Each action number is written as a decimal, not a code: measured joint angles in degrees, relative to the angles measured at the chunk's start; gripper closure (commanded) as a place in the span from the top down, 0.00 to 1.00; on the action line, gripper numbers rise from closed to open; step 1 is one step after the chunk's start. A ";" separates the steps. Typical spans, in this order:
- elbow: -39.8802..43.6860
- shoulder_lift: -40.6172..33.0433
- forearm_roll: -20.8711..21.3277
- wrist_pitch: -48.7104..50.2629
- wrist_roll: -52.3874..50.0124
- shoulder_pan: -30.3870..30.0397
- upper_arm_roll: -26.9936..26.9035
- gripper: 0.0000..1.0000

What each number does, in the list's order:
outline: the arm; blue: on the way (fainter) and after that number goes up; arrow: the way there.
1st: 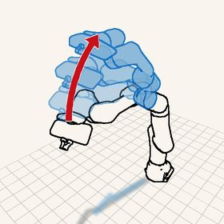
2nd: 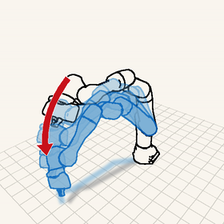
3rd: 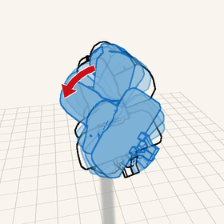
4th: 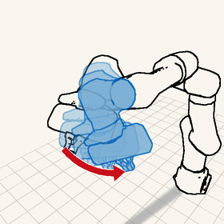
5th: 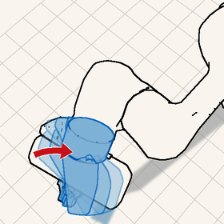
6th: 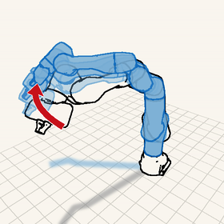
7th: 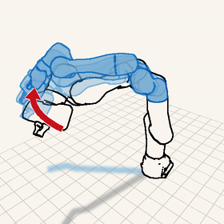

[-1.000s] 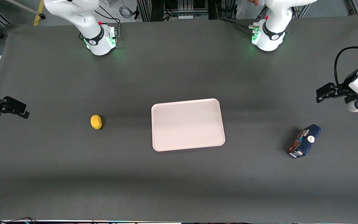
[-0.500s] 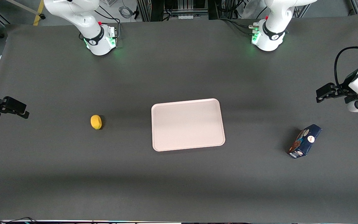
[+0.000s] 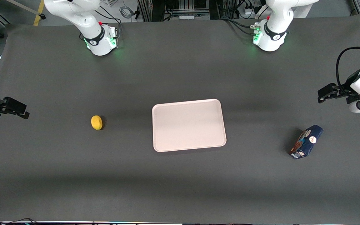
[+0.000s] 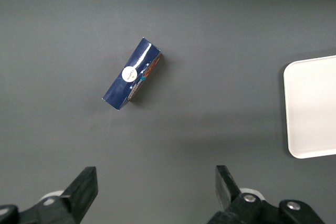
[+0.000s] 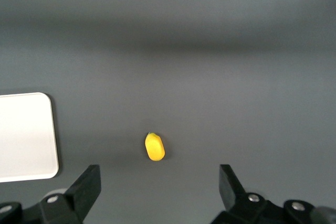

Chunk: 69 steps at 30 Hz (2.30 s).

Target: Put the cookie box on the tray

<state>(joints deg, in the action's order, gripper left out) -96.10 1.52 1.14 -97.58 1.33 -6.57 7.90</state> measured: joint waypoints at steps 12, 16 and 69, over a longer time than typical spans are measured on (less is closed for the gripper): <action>0.00 0.01 0.00 0.14 0.00 0.00 0.01 1.00; 0.00 0.02 0.00 0.39 0.00 0.00 0.01 1.00; -7.57 10.48 2.86 -17.48 26.64 -0.49 -2.83 1.00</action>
<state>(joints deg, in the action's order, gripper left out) -103.67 12.01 4.00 -115.06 27.97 -7.06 5.07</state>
